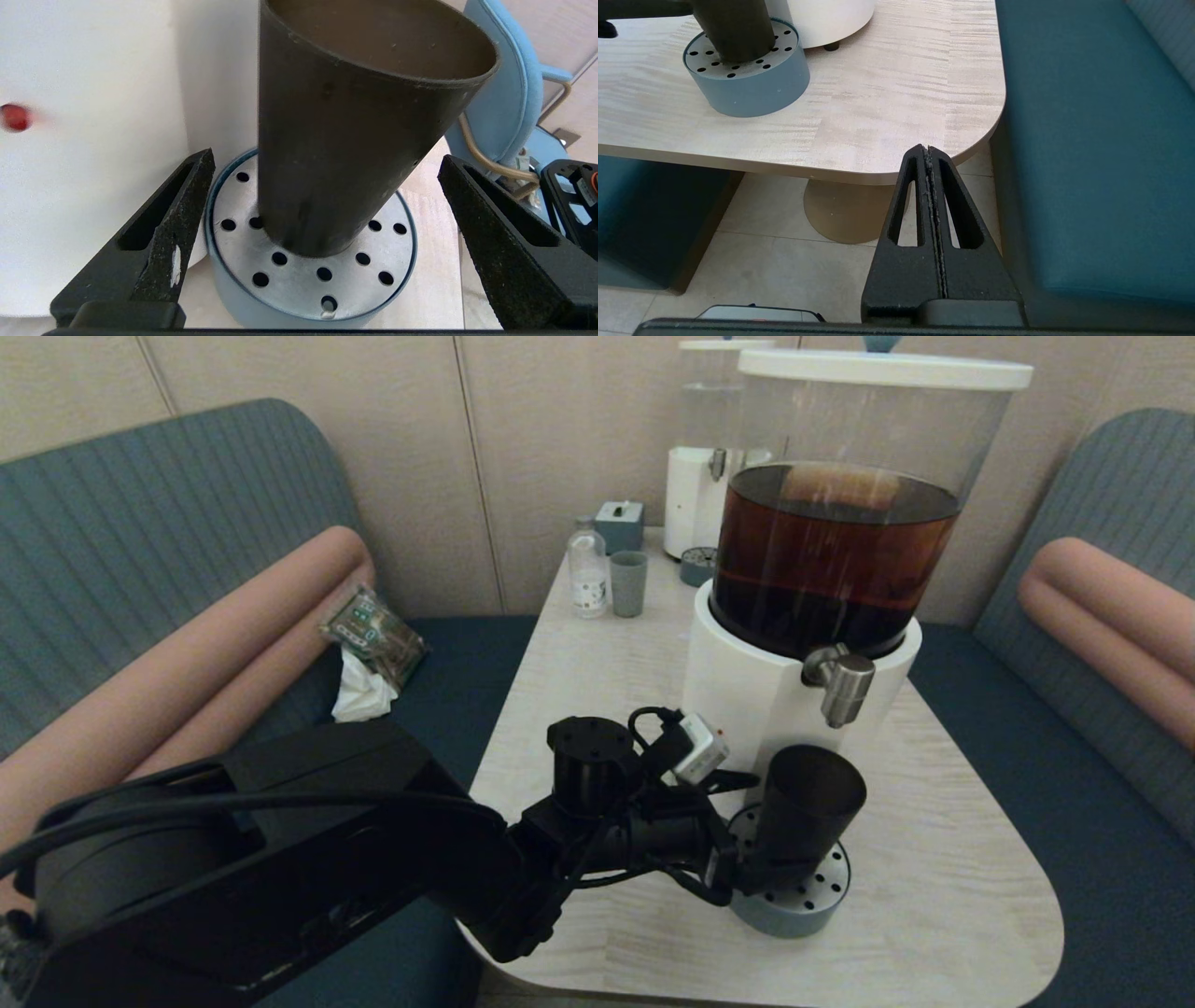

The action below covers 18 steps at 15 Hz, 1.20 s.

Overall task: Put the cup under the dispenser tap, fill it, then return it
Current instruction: Place the cup next to the water dispenser

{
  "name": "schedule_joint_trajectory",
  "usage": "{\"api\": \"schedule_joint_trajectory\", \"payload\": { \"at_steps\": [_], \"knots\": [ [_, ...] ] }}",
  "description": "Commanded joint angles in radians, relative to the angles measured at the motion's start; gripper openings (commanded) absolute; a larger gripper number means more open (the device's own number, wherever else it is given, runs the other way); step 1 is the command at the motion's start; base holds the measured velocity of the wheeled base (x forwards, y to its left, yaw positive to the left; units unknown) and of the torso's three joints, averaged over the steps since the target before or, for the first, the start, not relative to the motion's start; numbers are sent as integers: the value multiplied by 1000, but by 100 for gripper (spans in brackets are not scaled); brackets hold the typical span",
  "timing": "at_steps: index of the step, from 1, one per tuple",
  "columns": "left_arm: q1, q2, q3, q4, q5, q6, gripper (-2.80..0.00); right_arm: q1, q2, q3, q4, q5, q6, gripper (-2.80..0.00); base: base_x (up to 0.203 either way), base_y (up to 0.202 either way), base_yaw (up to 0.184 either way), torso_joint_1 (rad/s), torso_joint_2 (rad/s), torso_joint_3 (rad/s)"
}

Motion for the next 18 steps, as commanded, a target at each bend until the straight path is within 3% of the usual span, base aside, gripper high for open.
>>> {"api": "schedule_joint_trajectory", "payload": {
  "at_steps": [1, 18],
  "knots": [
    [-5, 4, -3, -10, -1, 2, 0, 0, 1, 0, 1, 0, 0, -280, 0, 0, 0, 0, 0, 0],
    [-43, 73, -119, -26, 38, -1, 0, 0, 0, 0, 1, 0, 0, -280, 0, 0, 0, 0, 0, 0]
  ]
}}
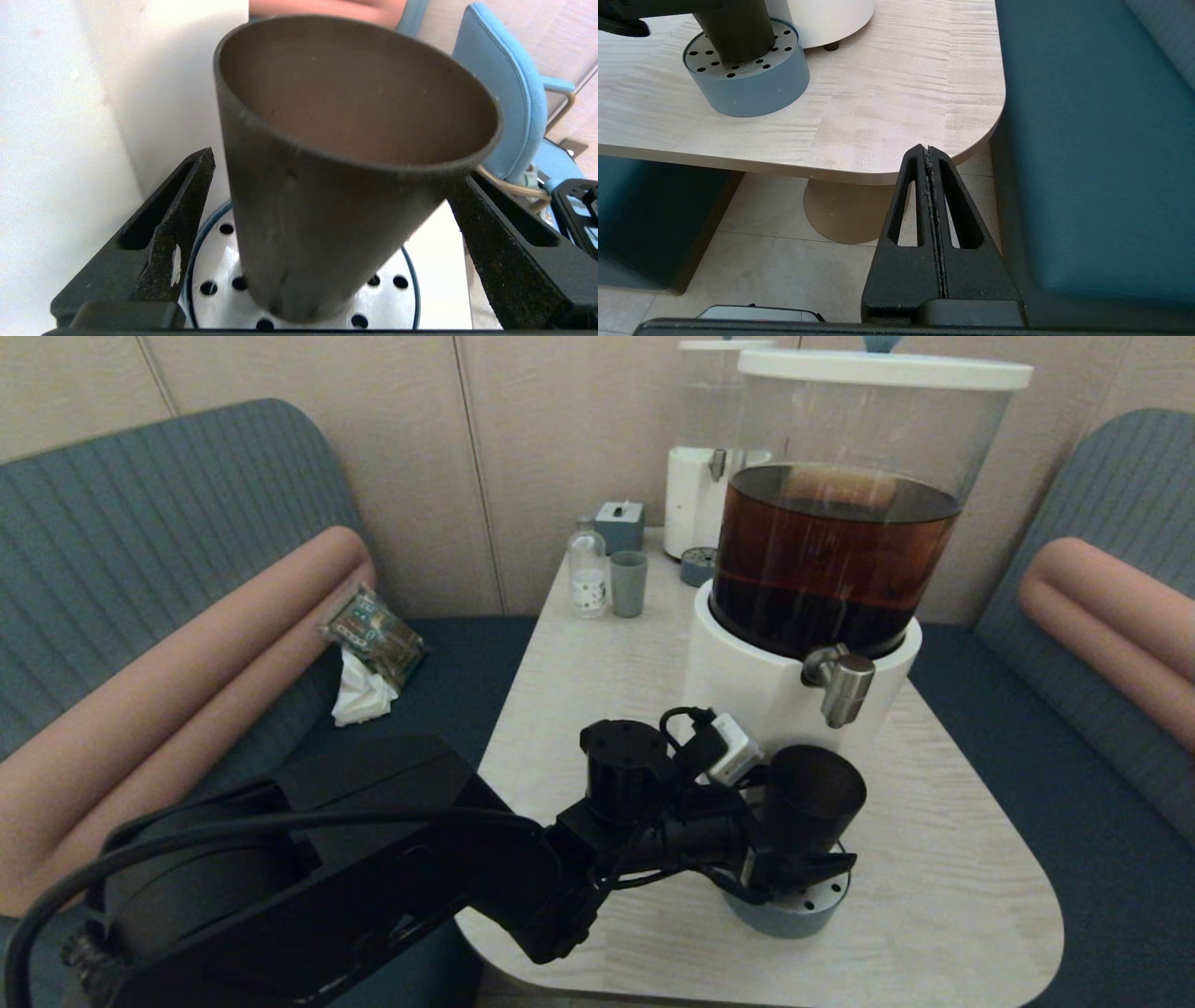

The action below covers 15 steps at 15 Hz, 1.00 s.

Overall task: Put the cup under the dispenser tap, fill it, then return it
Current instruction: Place the cup next to the water dispenser

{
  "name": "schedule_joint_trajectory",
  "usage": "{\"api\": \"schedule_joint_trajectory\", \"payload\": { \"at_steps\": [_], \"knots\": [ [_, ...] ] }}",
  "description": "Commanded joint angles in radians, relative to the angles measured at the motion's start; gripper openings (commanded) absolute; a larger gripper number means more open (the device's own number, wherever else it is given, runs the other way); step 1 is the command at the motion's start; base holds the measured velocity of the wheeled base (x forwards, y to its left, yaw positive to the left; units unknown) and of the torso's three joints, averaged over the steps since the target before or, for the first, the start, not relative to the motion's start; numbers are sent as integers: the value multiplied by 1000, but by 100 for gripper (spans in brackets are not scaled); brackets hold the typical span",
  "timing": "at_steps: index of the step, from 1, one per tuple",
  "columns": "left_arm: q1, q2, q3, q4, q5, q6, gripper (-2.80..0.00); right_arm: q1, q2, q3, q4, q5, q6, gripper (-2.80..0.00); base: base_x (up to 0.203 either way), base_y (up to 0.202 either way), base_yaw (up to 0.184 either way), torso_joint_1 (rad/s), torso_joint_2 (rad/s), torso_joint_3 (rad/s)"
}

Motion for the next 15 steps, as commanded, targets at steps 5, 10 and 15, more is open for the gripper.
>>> {"api": "schedule_joint_trajectory", "payload": {
  "at_steps": [5, 10, 15],
  "knots": [
    [0, 38, -50, -2, 18, -2, 0, 0, 0, 0, 1, 1, 0, -280, 0, 0, 0, 0, 0, 0],
    [0, 59, -80, 2, 23, -2, 0, 0, 1, 0, 1, 1, 0, -280, 0, 0, 0, 0, 0, 0],
    [1, 70, -108, 12, 32, -3, 0, 0, 1, 0, 1, 1, 0, -280, 0, 0, 0, 0, 0, 0]
  ]
}}
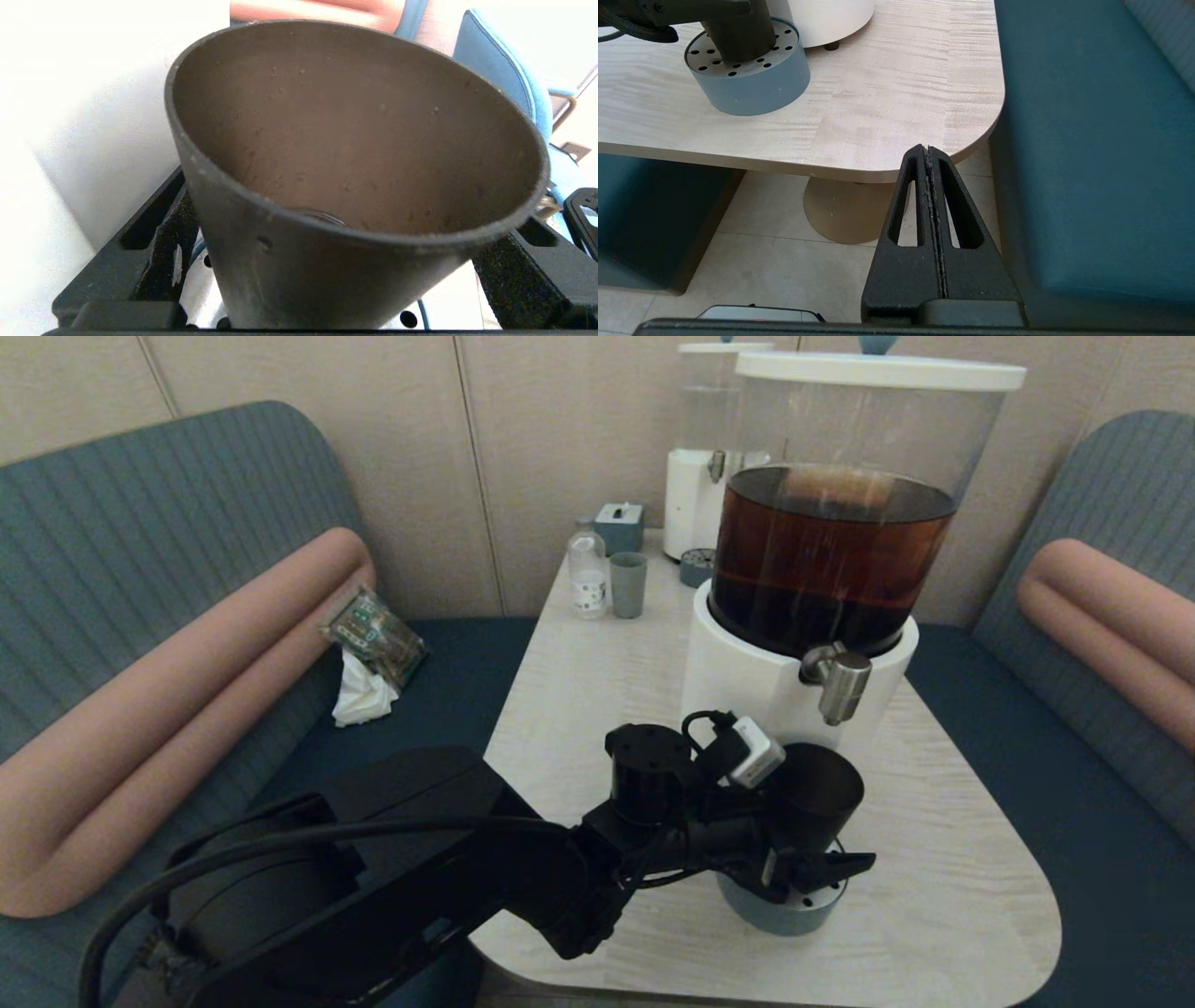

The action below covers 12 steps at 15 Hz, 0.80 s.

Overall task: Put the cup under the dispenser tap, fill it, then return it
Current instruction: Place the cup next to the water dispenser

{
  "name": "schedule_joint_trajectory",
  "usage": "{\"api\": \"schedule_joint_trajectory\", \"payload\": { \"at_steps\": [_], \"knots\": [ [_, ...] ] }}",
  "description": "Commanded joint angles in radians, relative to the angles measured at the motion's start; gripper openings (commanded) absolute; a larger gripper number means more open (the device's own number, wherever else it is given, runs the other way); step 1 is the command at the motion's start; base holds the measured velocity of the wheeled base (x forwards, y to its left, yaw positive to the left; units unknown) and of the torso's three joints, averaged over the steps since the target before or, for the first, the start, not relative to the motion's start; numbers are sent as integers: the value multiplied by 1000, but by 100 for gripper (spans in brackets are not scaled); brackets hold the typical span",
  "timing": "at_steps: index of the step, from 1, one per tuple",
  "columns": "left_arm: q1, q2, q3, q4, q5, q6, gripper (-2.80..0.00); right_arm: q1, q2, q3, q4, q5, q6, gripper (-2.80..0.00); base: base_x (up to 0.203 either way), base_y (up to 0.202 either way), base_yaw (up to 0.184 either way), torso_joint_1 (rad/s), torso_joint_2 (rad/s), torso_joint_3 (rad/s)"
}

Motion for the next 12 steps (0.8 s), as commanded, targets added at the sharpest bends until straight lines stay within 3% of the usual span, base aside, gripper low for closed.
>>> {"api": "schedule_joint_trajectory", "payload": {
  "at_steps": [1, 11, 12],
  "knots": [
    [2, 5, -4, -9, 0, 0, 0, 0, 1, 0, 1, 0, 0, -280, 0, 0, 0, 0, 0, 0],
    [2, 8, -17, 8, 2, -1, 0, 0, 1, 0, 1, 0, 0, -280, 0, 0, 0, 0, 0, 0],
    [2, 8, -17, 8, 0, -1, -280, 0, 1, 0, 1, 0, 0, -280, 0, 0, 0, 0, 0, 0]
  ]
}}
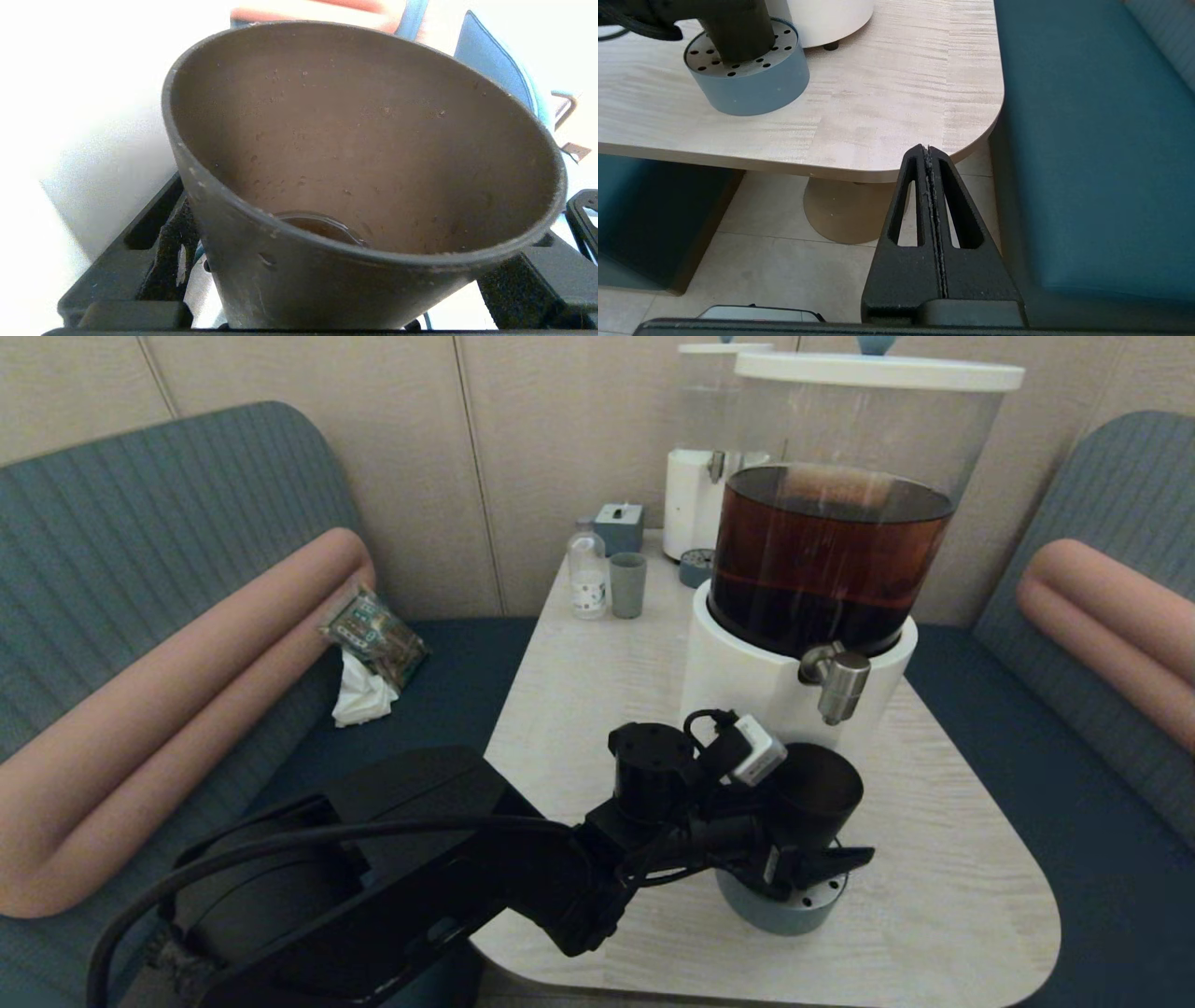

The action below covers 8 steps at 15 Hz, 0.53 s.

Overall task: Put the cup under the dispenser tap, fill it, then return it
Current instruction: Place the cup next to the water dispenser

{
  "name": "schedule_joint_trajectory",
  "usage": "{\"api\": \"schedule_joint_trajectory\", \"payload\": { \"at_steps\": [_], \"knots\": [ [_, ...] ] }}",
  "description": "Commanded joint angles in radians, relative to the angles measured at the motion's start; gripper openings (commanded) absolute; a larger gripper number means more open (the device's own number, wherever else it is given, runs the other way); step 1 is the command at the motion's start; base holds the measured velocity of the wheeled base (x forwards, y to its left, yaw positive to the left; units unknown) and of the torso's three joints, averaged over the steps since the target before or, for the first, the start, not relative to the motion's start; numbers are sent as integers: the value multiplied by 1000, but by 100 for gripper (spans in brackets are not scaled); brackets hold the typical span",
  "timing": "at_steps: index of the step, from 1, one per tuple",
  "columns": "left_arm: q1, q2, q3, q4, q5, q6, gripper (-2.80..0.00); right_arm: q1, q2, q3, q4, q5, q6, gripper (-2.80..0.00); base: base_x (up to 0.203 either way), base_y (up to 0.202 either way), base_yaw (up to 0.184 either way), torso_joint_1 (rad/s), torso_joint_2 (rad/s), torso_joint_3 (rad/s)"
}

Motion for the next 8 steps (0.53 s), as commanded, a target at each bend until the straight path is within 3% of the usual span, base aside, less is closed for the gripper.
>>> {"api": "schedule_joint_trajectory", "payload": {
  "at_steps": [1, 8],
  "knots": [
    [-1, 0, 1, -6, -7, 0, -280, 0, 1, 0, 1, 1, 0, -280, 0, 0, 0, 0, 0, 0],
    [-2, -16, 38, -16, 19, 4, -280, 0, 0, 0, 1, 1, 0, -280, 0, 0, 0, 0, 0, 0]
  ]
}}
